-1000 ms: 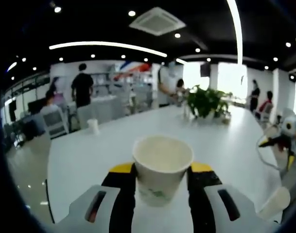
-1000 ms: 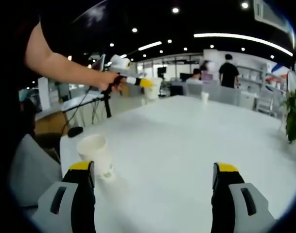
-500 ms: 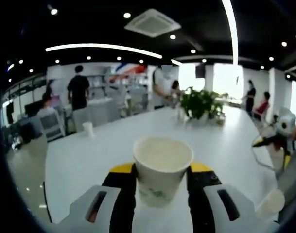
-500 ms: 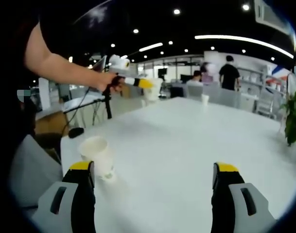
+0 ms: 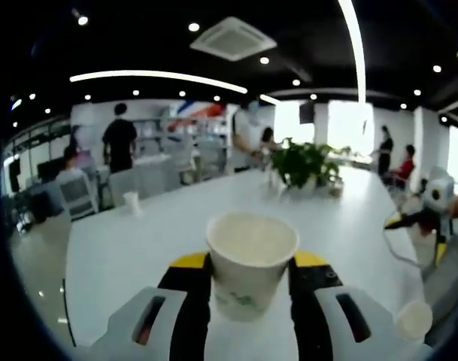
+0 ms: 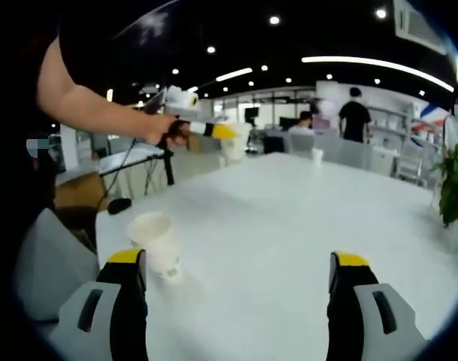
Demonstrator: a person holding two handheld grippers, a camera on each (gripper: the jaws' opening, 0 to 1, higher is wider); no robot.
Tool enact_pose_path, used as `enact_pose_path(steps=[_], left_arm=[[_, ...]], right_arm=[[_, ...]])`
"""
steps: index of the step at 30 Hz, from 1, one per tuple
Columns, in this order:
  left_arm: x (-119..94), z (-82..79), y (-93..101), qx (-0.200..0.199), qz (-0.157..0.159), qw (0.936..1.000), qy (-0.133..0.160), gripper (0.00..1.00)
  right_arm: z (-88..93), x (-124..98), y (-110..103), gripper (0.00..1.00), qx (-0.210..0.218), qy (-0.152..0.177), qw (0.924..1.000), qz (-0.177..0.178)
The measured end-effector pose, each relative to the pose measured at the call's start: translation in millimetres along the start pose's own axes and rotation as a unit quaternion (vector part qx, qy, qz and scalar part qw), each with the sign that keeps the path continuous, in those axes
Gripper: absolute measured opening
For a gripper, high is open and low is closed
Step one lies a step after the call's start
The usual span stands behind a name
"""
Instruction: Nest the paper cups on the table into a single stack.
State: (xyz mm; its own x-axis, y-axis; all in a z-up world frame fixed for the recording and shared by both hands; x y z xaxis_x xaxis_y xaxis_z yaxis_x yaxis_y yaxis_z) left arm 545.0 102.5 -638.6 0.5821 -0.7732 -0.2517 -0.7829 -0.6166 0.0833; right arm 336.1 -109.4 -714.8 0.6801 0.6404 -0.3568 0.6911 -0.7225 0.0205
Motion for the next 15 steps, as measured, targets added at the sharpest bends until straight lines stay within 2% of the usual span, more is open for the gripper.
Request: enact_pose_path(steps=[15], left_arm=[[-8,-4.5,30.9,0.005,0.014,0.9998,0.013,0.38]], right_arm=[[2.1,-9,-6,1.0,-0.002,0.0,1.0,0.002]])
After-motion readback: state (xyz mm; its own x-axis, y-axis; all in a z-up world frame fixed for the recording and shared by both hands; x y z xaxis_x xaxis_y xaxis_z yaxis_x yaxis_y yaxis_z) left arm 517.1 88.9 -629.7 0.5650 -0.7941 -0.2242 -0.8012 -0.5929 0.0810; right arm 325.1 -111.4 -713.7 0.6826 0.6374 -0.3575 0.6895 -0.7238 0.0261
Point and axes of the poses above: the point that each gripper's makers call its tool centre point, and the gripper's own axes: x roughly forward along the fingers, y roughly to its right, z roughly out of its underside, the point moved 2 cm from there along -x, roughly backward along the fingers, and after that the axes turned 3 degrees about -x, right-handed, at the moved point
